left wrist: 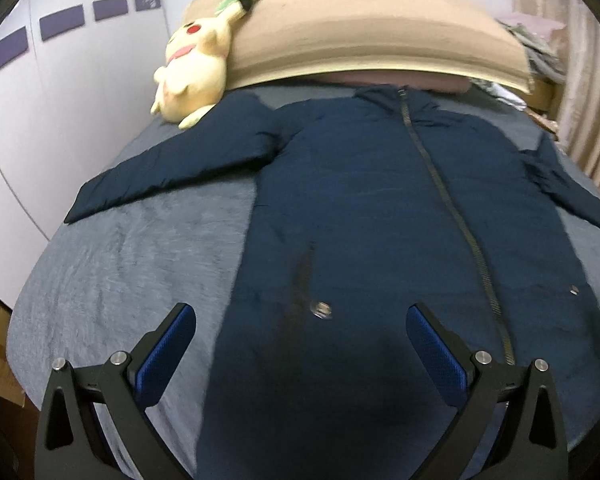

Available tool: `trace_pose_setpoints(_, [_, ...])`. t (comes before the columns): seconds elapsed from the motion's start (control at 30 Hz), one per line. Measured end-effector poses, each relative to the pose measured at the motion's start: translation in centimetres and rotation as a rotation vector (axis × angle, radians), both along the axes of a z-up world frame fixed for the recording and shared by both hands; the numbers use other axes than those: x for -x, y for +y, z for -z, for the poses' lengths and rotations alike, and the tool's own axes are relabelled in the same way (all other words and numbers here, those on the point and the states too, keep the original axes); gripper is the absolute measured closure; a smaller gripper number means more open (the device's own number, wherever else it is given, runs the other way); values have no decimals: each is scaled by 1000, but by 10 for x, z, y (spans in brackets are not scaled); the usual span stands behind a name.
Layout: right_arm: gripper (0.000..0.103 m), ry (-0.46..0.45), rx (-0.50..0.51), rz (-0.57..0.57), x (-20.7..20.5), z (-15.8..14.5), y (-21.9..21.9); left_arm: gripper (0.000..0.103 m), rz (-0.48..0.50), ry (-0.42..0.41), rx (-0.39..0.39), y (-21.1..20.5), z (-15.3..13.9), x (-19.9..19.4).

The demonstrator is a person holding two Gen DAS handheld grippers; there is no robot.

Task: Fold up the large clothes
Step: 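Grasp the navy jacket sleeve cuff with the right gripper and lift it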

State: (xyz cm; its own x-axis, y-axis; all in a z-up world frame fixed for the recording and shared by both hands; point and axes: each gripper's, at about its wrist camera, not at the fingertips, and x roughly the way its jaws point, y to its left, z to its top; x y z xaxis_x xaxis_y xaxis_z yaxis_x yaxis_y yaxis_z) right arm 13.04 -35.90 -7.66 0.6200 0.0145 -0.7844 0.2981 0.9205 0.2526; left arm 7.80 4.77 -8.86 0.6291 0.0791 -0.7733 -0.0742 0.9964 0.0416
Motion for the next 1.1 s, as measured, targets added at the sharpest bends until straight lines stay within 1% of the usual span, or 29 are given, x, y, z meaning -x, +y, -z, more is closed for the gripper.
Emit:
trace_pose_setpoints(0.13, [0,-14,-188,179,-27,13,-104,0,-36,15,9,17,9,-24])
trace_pose_setpoints(0.23, [0,-32,-344,308,-52,29,-182,0,-60,18,6,24,14,-40])
trace_pose_setpoints(0.33, [0,-73,-422,396,-70,37,-231,0,-73,28,1,27,21,-56])
trace_pose_setpoints(0.4, [0,-110,-515,432,-84,46,-263,0,-78,40,-4,29,27,-64])
trace_pose_setpoints(0.5, [0,-136,-580,485,-98,59,-289,0,-91,58,2,31,36,-77])
trace_pose_setpoints(0.57, [4,-140,-616,515,-105,70,-297,0,-93,71,6,31,42,-84])
trace_pose_setpoints(0.63, [11,-133,-636,541,-110,81,-301,0,-94,74,9,30,45,-88])
trace_pose_setpoints(0.7, [15,-129,-643,562,-112,90,-303,0,-93,74,8,29,47,-90])
trace_pose_setpoints(0.77, [17,-141,-637,564,-112,92,-306,0,-95,72,10,30,48,-92])
trace_pose_setpoints(0.83, [23,-123,-628,575,-110,95,-311,0,-102,75,21,32,50,-94])
trace_pose_setpoints(0.97, [24,-147,-652,606,-110,101,-315,0,-109,77,40,35,54,-98])
trace_pose_setpoints(1.0, [26,-144,-647,612,-110,102,-315,0,-108,76,44,36,55,-98])
trace_pose_setpoints(1.07, [39,-116,-613,619,-112,102,-315,0,-108,75,49,36,55,-99])
trace_pose_setpoints(1.1, [62,-104,-605,634,-110,103,-317,0,-107,72,53,36,55,-99])
